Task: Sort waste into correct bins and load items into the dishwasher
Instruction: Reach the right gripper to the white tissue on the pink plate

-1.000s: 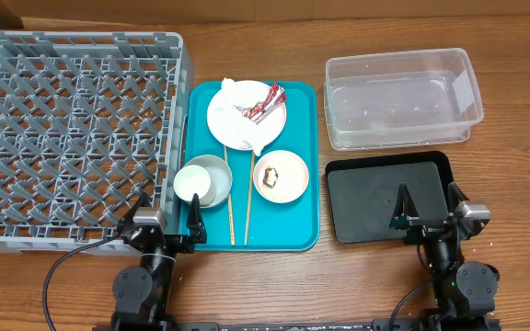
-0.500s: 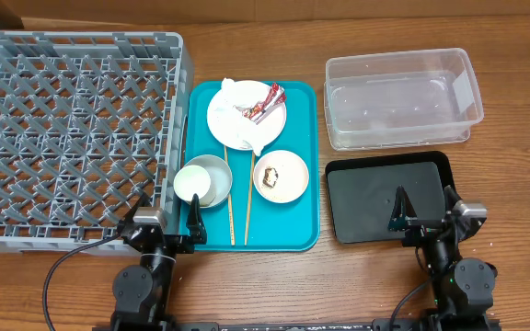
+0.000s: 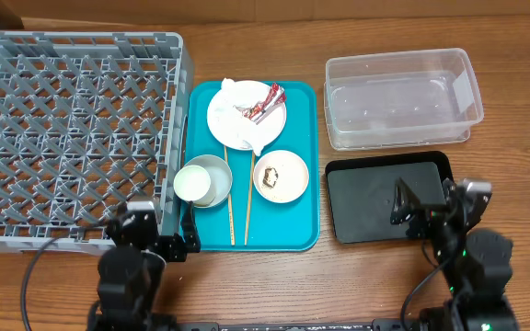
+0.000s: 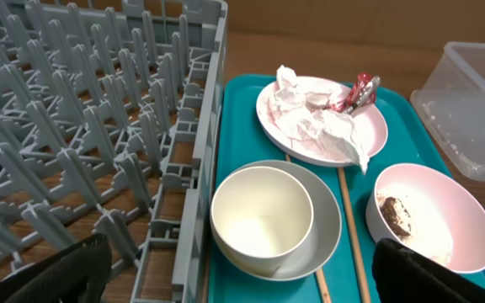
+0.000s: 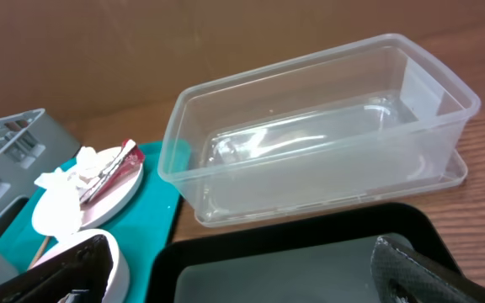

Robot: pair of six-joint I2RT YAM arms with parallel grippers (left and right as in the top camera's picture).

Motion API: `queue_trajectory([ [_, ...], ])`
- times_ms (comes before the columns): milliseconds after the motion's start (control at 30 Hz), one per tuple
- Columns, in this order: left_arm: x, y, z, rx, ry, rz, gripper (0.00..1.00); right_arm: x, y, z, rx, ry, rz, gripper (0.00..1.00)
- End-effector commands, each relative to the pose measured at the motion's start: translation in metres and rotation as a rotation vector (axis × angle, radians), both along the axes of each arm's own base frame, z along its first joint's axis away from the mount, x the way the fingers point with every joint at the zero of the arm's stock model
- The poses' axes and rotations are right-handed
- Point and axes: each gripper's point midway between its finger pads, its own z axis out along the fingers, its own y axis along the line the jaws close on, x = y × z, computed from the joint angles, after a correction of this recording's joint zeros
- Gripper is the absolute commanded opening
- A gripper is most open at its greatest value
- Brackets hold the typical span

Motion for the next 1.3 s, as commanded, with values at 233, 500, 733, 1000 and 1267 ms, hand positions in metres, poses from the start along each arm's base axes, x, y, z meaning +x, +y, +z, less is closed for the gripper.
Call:
queue_trajectory([
  [233,0.017,-0.004,0.019,0.021,0.298,-0.014,1.0,0.041,0.026,0.051,0.049,0.231,0.127,1.0],
  [500,0.02,-0.002,0.019,0.059,0.58,0.001,1.0,0.072,0.037,0.053,0.02,0.527,0.17,1.0],
  [733,0.023,-0.015,0.008,0.017,0.724,-0.049,1.0,0.095,0.054,0.063,0.027,0.633,0.231,1.0],
  [1000,0.025,-0.017,0.013,-0.002,0.693,-0.058,1.0,0.115,0.092,0.094,0.094,0.468,0.395,1.0],
  [1267,0.019,0.02,0.014,-0.143,0.716,0.027,1.0,0.12,0.133,0.08,-0.052,0.478,0.403,1.0],
])
